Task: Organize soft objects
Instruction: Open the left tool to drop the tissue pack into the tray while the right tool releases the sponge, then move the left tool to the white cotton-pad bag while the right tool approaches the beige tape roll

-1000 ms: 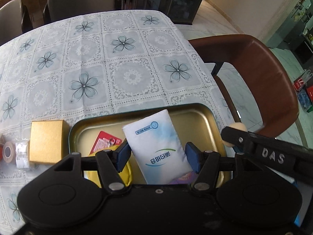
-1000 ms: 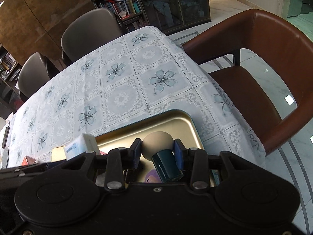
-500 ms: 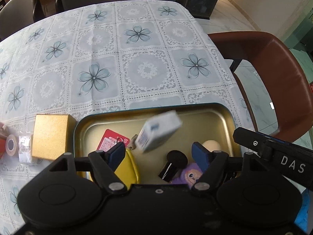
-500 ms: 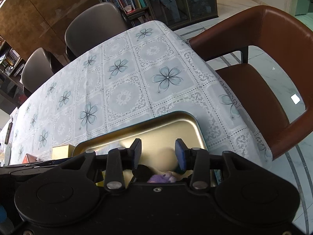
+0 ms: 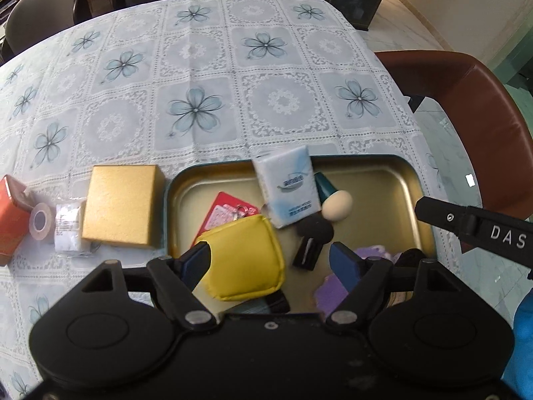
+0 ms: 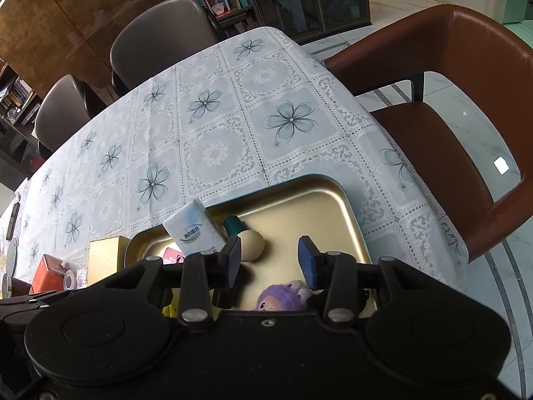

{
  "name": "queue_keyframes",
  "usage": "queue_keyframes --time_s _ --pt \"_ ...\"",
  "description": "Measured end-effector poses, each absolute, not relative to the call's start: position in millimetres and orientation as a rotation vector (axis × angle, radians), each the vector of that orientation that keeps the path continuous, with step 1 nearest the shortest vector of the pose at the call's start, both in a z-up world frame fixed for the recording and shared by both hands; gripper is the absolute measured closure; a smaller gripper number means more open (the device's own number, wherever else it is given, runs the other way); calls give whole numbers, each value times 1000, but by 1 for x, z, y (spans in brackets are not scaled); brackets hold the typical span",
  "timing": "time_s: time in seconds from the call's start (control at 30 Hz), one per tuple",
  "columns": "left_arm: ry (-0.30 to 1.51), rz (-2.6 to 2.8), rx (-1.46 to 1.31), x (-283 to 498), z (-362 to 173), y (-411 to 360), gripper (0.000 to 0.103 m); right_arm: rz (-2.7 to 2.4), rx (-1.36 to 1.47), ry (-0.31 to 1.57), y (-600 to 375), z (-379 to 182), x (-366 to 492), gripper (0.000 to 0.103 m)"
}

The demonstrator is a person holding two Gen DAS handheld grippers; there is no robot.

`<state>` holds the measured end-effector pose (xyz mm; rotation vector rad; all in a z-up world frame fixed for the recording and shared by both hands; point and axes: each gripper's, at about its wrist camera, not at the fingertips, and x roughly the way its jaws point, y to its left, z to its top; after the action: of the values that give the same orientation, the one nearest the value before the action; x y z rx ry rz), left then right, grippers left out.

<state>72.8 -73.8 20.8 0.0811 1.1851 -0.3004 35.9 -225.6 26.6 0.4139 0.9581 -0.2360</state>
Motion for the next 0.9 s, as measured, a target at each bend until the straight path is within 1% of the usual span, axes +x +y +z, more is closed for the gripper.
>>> queue_keyframes --time_s 0.23,0.4,0.67,0.9 --pt "1160 -242 62 67 27 -15 24 -219 385 961 -193 28 40 61" --pt "1156 -181 42 67 25 41 23 -183 352 962 -153 29 47 61" --pt "1199 -77 6 74 0 136 23 -112 272 985 -71 30 60 61" --pt "1227 -72 11 95 -17 187 23 -56 211 1028 -4 17 72 62"
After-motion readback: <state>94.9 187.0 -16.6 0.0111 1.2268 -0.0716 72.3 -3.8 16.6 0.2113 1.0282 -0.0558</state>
